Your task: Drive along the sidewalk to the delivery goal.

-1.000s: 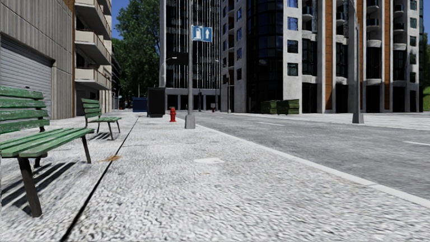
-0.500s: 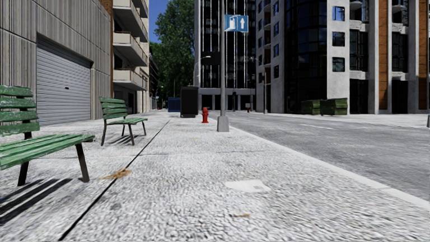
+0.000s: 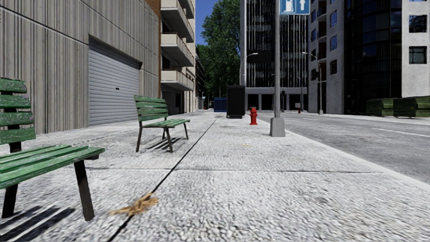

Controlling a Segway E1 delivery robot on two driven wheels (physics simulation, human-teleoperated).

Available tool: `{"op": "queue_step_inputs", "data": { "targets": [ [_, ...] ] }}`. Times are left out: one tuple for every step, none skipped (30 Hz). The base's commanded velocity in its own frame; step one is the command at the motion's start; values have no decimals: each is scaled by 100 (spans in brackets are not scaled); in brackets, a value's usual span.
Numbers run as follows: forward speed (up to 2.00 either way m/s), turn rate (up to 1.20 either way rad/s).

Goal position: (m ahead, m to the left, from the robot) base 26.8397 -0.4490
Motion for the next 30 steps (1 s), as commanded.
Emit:
{"op": "queue_step_inputs", "data": {
  "targets": [
    [200,0],
    [200,0],
    [200,0],
    [200,-31],
    [200,-120],
    [200,-120],
    [200,-120],
    [200,-120],
    [200,0],
    [200,0],
    [200,0],
    [200,0],
    [200,0],
    [200,0],
    [200,0],
    [200,0],
    [200,0],
    [200,0],
    [200,0],
    [200,0],
    [200,0],
    [200,-39],
    [200,-87],
    [200,-109],
    [200,-116],
    [200,-113],
    [200,0],
    [200,0],
    [200,0],
    [200,0]
  ]
}}
